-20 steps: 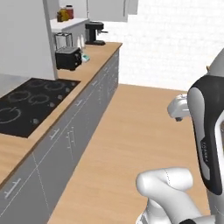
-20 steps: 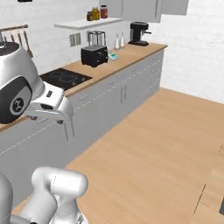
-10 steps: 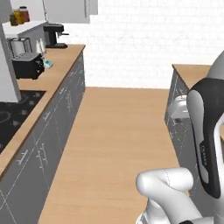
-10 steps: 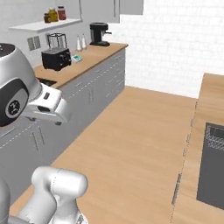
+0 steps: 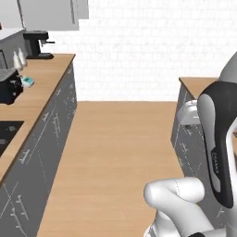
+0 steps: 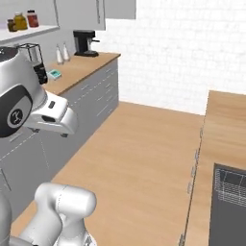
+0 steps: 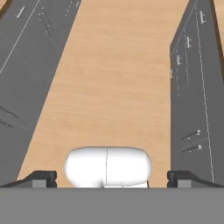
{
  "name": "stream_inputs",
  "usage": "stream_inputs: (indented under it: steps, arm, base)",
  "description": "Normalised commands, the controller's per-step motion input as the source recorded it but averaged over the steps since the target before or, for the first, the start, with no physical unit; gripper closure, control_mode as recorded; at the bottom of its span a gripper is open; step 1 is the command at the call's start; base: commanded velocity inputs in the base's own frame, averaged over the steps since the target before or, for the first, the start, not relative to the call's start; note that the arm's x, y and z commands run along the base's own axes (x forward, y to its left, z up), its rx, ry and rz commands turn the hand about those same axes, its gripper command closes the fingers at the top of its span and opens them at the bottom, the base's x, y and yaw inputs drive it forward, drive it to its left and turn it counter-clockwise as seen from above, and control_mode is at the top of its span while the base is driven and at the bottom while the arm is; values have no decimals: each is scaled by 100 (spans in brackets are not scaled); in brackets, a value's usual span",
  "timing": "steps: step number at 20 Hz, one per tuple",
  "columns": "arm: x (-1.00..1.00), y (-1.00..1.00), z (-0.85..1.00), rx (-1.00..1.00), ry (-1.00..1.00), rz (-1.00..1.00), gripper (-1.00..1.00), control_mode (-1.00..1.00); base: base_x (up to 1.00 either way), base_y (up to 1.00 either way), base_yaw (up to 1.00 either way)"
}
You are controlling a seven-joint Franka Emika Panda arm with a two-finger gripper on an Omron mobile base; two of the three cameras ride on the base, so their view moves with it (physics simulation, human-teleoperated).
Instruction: Gather all objects into one cabinet and sort the glasses and bowls to opposite sides.
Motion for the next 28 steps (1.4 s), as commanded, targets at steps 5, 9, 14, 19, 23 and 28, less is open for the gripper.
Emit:
stream_inputs:
  steps: [5, 9, 14, 19, 23, 28]
  arm:
    - [0, 0, 0, 0, 0, 0, -100, 100]
    - [0, 0, 0, 0, 0, 0, -100, 100]
    - [0, 0, 0, 0, 0, 0, -100, 100]
    - [0, 0, 0, 0, 0, 0, -100, 100]
    - [0, 0, 0, 0, 0, 0, -100, 100]
    - [0, 0, 0, 0, 0, 0, -100, 100]
  base:
    - [100, 13, -15]
    - [100, 32, -5]
    - [100, 30, -3]
    - [100, 11, -4]
    - [100, 0, -2]
    - [100, -21, 2]
